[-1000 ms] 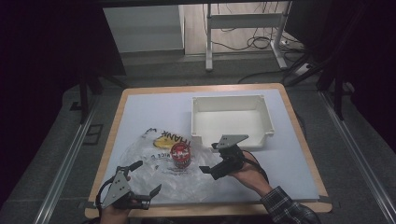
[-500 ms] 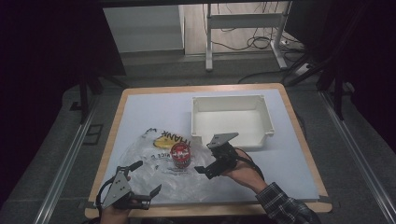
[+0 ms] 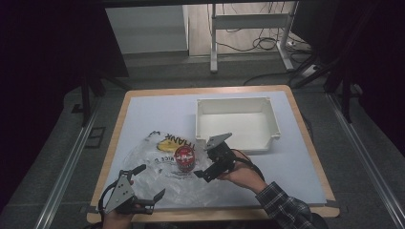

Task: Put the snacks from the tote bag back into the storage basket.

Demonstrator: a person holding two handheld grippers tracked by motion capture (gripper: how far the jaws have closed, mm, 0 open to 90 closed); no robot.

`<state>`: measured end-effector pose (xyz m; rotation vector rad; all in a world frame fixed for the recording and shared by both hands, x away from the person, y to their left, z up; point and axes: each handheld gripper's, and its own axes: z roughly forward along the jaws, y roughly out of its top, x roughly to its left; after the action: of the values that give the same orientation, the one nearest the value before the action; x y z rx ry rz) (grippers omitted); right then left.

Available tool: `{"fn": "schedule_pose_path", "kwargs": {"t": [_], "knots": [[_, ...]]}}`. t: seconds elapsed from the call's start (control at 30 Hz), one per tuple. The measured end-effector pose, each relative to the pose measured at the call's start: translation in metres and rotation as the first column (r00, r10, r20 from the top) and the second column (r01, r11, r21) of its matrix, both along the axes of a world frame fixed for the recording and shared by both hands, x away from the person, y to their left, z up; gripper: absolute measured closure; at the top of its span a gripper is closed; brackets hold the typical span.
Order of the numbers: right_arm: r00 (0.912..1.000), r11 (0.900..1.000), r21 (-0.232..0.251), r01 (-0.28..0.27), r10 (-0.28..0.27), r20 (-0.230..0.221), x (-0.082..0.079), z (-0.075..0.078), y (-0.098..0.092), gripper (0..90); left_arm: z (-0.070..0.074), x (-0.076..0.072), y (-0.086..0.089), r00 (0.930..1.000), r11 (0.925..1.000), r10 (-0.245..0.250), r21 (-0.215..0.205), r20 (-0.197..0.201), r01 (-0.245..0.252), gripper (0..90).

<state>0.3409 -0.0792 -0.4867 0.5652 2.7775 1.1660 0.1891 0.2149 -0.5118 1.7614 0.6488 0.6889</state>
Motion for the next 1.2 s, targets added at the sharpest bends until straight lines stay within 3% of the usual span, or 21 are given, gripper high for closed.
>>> {"fn": "schedule_pose_path", "kwargs": {"t": [0.17,0.63,0.9,1.2], "knots": [[0.9998,1.000,-0.028,-0.008,0.008,-0.019,0.004,0.001,0.010,0.5,0.000,0.000,0.000,1.0000,1.0000,0.000,0.002,0.001,0.000,2.7],[0.9994,0.990,-0.134,-0.034,0.033,-0.009,0.013,-0.001,0.037,0.9,0.000,0.000,0.000,1.0000,1.0000,0.002,0.002,0.002,-0.002,2.7],[0.9973,0.976,-0.206,-0.067,0.071,0.015,0.021,-0.005,0.054,4.9,0.000,0.000,0.000,1.0000,1.0000,0.002,0.004,0.002,-0.002,2.7],[0.9918,0.958,-0.258,-0.123,0.128,0.001,0.030,-0.008,0.070,11.2,0.000,0.000,0.000,1.0000,1.0000,0.002,0.006,0.002,-0.002,2.7]]}}
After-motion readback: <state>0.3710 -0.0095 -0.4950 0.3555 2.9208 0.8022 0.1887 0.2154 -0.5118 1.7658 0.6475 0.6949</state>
